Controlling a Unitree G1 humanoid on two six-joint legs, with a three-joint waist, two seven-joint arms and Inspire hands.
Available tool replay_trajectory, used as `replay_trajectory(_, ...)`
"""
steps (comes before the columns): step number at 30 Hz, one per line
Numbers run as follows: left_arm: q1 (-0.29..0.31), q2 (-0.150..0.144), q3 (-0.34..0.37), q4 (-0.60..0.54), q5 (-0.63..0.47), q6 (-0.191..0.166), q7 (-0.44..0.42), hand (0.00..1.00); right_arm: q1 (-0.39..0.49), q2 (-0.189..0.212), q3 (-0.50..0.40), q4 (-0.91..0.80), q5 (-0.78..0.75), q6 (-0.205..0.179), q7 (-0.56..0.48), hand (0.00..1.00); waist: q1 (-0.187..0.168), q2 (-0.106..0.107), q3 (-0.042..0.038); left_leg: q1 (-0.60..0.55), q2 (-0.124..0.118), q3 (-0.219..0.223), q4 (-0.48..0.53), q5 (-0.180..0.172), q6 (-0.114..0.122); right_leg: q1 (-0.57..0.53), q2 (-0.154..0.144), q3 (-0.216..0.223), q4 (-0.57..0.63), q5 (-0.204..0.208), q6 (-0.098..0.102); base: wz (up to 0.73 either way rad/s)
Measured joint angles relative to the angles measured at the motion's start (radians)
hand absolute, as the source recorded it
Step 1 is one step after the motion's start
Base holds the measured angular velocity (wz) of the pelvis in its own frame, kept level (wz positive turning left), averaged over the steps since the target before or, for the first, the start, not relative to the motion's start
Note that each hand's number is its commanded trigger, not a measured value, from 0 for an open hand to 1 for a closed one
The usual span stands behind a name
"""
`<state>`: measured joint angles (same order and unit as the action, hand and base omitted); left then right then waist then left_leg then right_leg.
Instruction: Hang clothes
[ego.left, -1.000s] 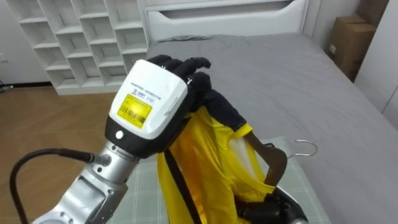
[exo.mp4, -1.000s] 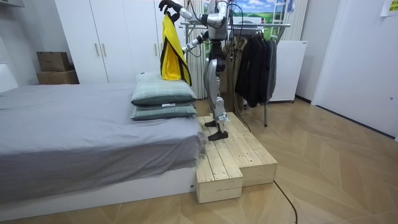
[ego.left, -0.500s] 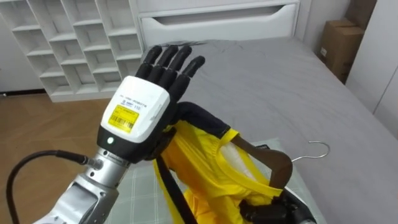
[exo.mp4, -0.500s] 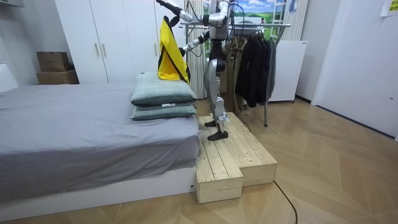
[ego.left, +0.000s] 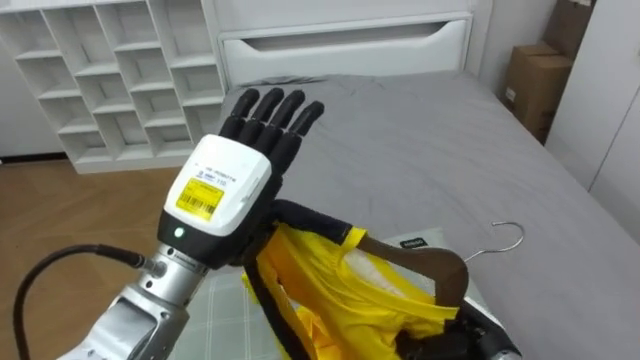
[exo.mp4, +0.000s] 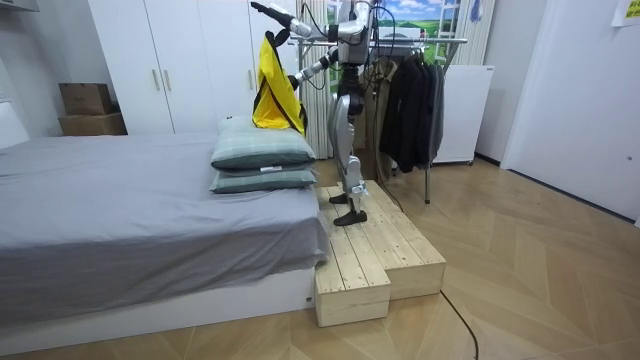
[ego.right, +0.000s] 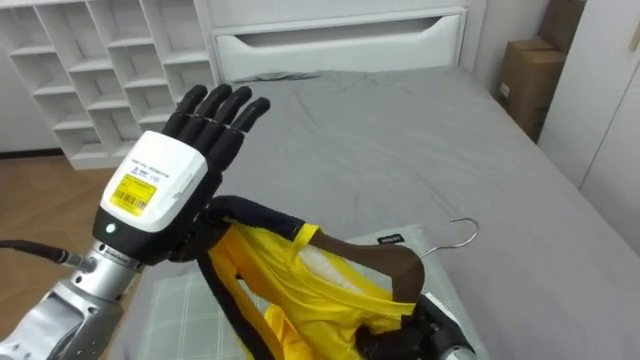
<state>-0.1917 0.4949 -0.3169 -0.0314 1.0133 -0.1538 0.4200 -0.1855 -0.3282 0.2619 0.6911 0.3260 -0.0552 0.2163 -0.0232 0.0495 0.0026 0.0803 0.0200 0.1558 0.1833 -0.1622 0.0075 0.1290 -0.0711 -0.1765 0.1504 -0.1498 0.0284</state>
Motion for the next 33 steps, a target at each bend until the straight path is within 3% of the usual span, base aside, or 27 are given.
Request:
replay_trajectory(2, 0.001, 0.004, 0.000, 0.000, -0.003, 0.000, -0.002, 0.00, -0.001, -0.009, -0.024, -0.001, -0.053, 0.000, -0.008, 1.00, -0.002, -0.006, 0.0000, 0.000, 0.000, -0.001, 0.000, 0.000, 0.000, 0.000, 0.000, -0.001, 0.000, 0.000, 0.000, 0.00)
replay_trajectory(6, 0.033, 0.004, 0.004, 0.013, -0.041, 0.000, -0.023, 0.00, -0.002, -0.072, -0.050, -0.085, -0.192, 0.000, -0.029, 1.00, 0.001, -0.021, 0.0002, 0.001, 0.000, 0.005, -0.003, 0.000, 0.000, -0.007, 0.000, 0.008, 0.001, -0.001, 0.000, -0.05)
replay_trajectory(8, 0.046, 0.007, 0.004, 0.021, -0.042, -0.002, -0.042, 0.00, -0.002, -0.117, -0.061, -0.128, -0.273, 0.000, -0.029, 1.00, -0.003, -0.040, 0.0000, 0.001, 0.000, 0.004, -0.001, 0.000, 0.000, -0.004, 0.000, 0.007, 0.000, -0.001, 0.000, 0.00)
replay_trajectory(11, 0.046, 0.036, 0.007, 0.047, -0.097, -0.005, -0.044, 0.00, -0.008, -0.150, -0.097, -0.161, -0.393, -0.011, -0.040, 1.00, -0.001, -0.055, 0.0003, 0.001, 0.000, 0.004, 0.000, 0.000, 0.000, -0.005, 0.000, 0.009, 0.000, -0.001, 0.000, 0.00)
replay_trajectory(18, 0.090, 0.035, 0.028, 0.064, -0.147, -0.019, -0.060, 0.00, -0.009, -0.168, -0.112, -0.202, -0.489, -0.021, -0.053, 1.00, 0.001, -0.063, 0.0000, 0.002, 0.001, 0.006, -0.009, 0.000, 0.000, -0.017, 0.002, 0.014, 0.001, -0.001, 0.000, -0.01)
replay_trajectory(23, 0.197, 0.031, 0.082, 0.080, -0.152, -0.028, -0.101, 0.00, -0.010, -0.170, -0.136, -0.220, -0.562, -0.022, -0.044, 1.00, -0.005, -0.068, -0.0005, 0.012, 0.002, 0.020, -0.019, 0.000, 0.000, -0.017, 0.004, 0.027, 0.001, -0.001, 0.000, -0.08)
replay_trajectory(28, 0.243, 0.028, 0.092, 0.138, -0.185, -0.026, -0.161, 0.00, -0.009, -0.170, -0.136, -0.271, -0.605, -0.020, -0.029, 1.00, -0.019, -0.079, -0.0007, 0.019, 0.002, 0.032, -0.019, 0.000, 0.000, -0.012, 0.004, 0.037, 0.001, -0.001, 0.000, -0.08)
replay_trajectory(32, 0.309, 0.012, 0.141, 0.156, -0.202, -0.023, -0.172, 0.00, -0.009, -0.171, -0.153, -0.338, -0.648, -0.020, -0.027, 1.00, -0.030, -0.095, -0.0069, 0.019, 0.004, 0.035, -0.020, 0.000, 0.000, -0.020, 0.005, 0.038, 0.001, -0.001, 0.000, -0.01)
replay_trajectory(33, 0.318, -0.004, 0.167, 0.186, -0.202, -0.016, -0.177, 0.00, -0.009, -0.172, -0.185, -0.345, -0.651, -0.019, -0.027, 1.00, -0.033, -0.100, -0.0067, 0.019, 0.004, 0.035, -0.021, 0.000, 0.000, -0.013, 0.005, 0.039, 0.001, -0.001, 0.000, 0.00)
